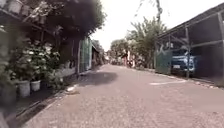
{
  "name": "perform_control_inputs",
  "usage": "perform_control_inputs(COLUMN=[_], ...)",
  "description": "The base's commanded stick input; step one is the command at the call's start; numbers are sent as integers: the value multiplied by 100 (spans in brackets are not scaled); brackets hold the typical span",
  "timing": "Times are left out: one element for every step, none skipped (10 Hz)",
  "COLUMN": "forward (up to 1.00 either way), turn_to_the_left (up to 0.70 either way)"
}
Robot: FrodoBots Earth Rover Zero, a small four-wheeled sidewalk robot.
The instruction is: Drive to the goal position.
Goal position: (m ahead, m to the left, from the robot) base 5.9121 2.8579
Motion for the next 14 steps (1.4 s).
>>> perform_control_inputs(forward=[70, 70, 70, 70, 70, 70, 70, 70, 70, 70, 70, 70, 70, 70], turn_to_the_left=[0, 0, 0, 0, 0, 0, 0, 0, 0, 0, 0, 0, 0, 0])
